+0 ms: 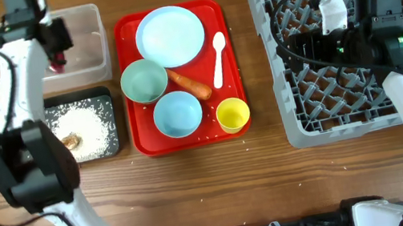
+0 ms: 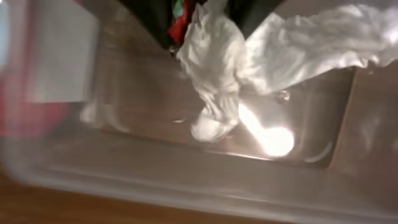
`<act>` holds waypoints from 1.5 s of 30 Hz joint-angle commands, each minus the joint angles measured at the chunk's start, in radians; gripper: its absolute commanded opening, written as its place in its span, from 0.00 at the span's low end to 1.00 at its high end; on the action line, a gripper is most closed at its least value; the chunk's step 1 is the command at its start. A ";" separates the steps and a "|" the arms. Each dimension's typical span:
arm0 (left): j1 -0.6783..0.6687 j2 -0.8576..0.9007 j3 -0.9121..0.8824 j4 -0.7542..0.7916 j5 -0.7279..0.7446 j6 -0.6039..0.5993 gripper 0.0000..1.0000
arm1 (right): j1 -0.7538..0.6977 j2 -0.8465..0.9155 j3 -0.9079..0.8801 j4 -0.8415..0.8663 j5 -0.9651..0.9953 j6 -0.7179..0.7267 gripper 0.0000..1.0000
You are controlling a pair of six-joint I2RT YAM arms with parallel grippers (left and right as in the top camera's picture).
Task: Sort waste into correct bins and load items into the dishwasher rack
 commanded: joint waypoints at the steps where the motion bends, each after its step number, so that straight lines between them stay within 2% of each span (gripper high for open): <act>1: 0.058 0.053 -0.007 0.068 0.014 -0.005 1.00 | -0.001 0.008 0.010 0.004 0.006 0.008 1.00; 8: 0.031 0.019 -0.005 0.138 0.014 -0.006 0.98 | -0.001 0.008 0.010 0.002 0.006 0.008 1.00; 9: 0.022 0.013 -0.005 0.129 0.014 -0.006 0.89 | -0.001 0.008 0.010 0.002 0.006 0.008 1.00; 10: 0.008 0.011 -0.005 0.106 0.014 -0.020 0.51 | -0.001 0.008 0.010 0.001 0.006 0.008 1.00; 11: 0.003 0.011 -0.006 0.094 0.014 -0.044 0.41 | -0.001 0.008 0.010 0.001 0.006 0.008 1.00; 13: -0.012 0.005 -0.005 0.075 0.037 -0.062 0.35 | -0.001 0.008 0.010 0.001 0.006 0.008 1.00; 14: -0.028 -0.008 -0.005 0.067 0.064 -0.061 0.41 | -0.001 0.008 0.010 0.002 0.006 0.007 1.00; 15: -0.052 -0.031 -0.005 0.061 0.108 -0.044 0.60 | -0.001 0.008 0.010 0.002 0.006 0.008 1.00; 16: -0.080 -0.056 -0.005 0.058 0.146 -0.012 0.70 | -0.001 0.008 0.010 0.003 0.006 0.008 1.00; 17: -0.118 -0.087 -0.005 0.052 0.188 0.040 0.74 | -0.001 0.008 0.010 0.005 0.006 0.008 1.00; 21: -0.315 -0.145 -0.005 -0.018 0.245 0.207 0.75 | -0.001 0.008 0.010 0.006 0.006 0.008 1.00; 23: -0.404 -0.130 -0.006 -0.077 0.245 0.216 0.74 | -0.001 0.008 0.010 0.004 0.006 0.008 1.00; 26: -0.508 -0.077 -0.007 -0.172 0.245 0.124 0.68 | -0.001 0.008 0.010 -0.003 0.006 0.008 1.00; 29: -0.561 -0.005 -0.007 -0.171 0.245 0.008 0.65 | -0.001 0.008 0.010 0.002 0.006 0.008 1.00; 33: -0.579 0.097 -0.007 -0.051 0.196 0.006 0.64 | -0.001 0.008 0.010 0.000 0.006 0.008 1.00; 36: -0.579 0.130 -0.007 -0.040 0.196 0.025 0.59 | -0.001 0.008 0.010 -0.005 0.006 0.009 0.99; 37: -0.575 0.129 -0.006 -0.042 0.196 0.001 0.56 | -0.001 0.008 0.010 0.032 -0.027 0.022 1.00; 39: -0.542 0.091 -0.005 -0.042 0.206 -0.085 0.56 | 0.011 0.009 0.010 0.120 -0.060 0.100 0.98; 41: -0.505 0.031 -0.005 -0.061 0.224 -0.084 0.58 | 0.053 0.021 0.010 0.224 -0.058 0.167 0.97; 45: -0.469 -0.079 -0.005 -0.091 0.223 -0.072 0.67 | 0.180 0.124 0.011 0.430 -0.054 0.246 0.96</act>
